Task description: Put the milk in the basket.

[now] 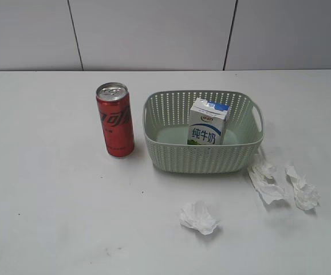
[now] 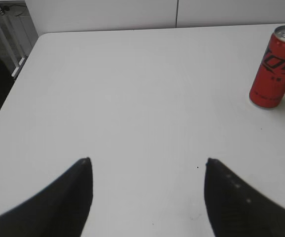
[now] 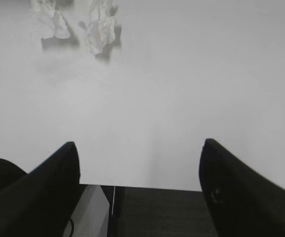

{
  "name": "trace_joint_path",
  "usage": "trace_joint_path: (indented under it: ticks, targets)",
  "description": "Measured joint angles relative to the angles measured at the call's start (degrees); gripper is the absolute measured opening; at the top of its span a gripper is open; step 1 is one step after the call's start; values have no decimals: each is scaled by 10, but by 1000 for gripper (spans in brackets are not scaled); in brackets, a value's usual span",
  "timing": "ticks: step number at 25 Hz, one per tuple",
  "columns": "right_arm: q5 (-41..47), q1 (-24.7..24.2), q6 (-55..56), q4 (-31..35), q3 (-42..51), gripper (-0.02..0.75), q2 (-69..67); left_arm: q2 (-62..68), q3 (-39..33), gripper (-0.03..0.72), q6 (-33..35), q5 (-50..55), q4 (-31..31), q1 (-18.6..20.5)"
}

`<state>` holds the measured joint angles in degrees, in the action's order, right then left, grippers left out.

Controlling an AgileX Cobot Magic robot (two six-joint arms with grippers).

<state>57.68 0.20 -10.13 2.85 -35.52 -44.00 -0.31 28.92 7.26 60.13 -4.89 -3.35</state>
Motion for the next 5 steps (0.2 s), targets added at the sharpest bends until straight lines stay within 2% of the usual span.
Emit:
trace_joint_path:
  ticks: [5]
  targets:
    - [2, 0, 12, -1, 48, 584, 125, 0, 0, 525, 0, 0, 0, 0]
